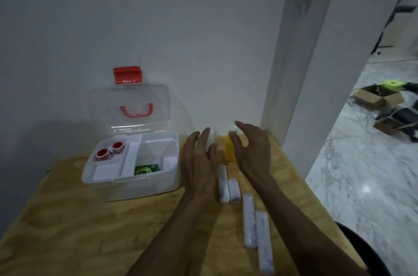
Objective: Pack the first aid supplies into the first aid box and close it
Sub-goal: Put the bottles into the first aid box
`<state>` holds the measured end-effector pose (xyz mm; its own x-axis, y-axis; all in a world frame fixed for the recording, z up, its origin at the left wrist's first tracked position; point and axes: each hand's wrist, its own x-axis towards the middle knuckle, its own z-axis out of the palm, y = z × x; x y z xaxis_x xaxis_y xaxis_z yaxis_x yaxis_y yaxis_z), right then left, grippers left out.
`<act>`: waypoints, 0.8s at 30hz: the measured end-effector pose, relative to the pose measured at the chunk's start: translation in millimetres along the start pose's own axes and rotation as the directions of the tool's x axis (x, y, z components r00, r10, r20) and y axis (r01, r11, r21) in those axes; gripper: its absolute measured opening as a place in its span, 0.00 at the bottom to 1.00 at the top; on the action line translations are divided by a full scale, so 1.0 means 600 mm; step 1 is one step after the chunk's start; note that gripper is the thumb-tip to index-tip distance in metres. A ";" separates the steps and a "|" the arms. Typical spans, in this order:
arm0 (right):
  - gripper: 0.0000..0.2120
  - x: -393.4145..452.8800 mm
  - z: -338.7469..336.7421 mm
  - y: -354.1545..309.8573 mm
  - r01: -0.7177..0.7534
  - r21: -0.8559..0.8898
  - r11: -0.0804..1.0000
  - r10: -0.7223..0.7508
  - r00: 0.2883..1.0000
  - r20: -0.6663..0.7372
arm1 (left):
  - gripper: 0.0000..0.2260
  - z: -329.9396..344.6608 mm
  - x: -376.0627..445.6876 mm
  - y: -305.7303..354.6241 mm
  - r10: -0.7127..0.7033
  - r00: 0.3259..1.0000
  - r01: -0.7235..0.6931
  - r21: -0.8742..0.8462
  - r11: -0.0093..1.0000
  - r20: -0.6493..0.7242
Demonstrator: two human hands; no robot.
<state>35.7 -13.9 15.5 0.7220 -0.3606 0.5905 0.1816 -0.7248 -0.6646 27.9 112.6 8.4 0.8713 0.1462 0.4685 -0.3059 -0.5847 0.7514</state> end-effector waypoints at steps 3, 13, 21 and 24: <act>0.12 -0.002 0.016 0.017 0.025 -0.030 0.999 -0.025 0.999 -0.030 | 0.15 0.017 0.008 -0.012 -0.014 1.000 0.015 0.019 1.000 -0.022; 0.11 -0.004 0.041 0.049 0.165 -0.077 0.983 -0.173 0.978 -0.112 | 0.13 0.023 0.010 -0.018 0.052 0.993 -0.053 -0.010 0.999 -0.107; 0.09 0.009 0.052 0.052 0.211 -0.015 0.977 -0.212 0.971 -0.109 | 0.12 0.025 0.018 -0.012 0.079 0.987 -0.083 -0.028 0.996 -0.139; 0.08 0.010 0.050 0.050 0.221 -0.005 0.975 -0.220 0.969 -0.111 | 0.12 0.026 0.019 -0.011 0.079 0.987 -0.087 -0.051 0.995 -0.143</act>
<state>65.5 -20.3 -14.8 0.5859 -0.2549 0.7692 0.3335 -0.7893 -0.5155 45.8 106.0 1.3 0.7805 0.2126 0.5879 -0.3992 -0.5541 0.7304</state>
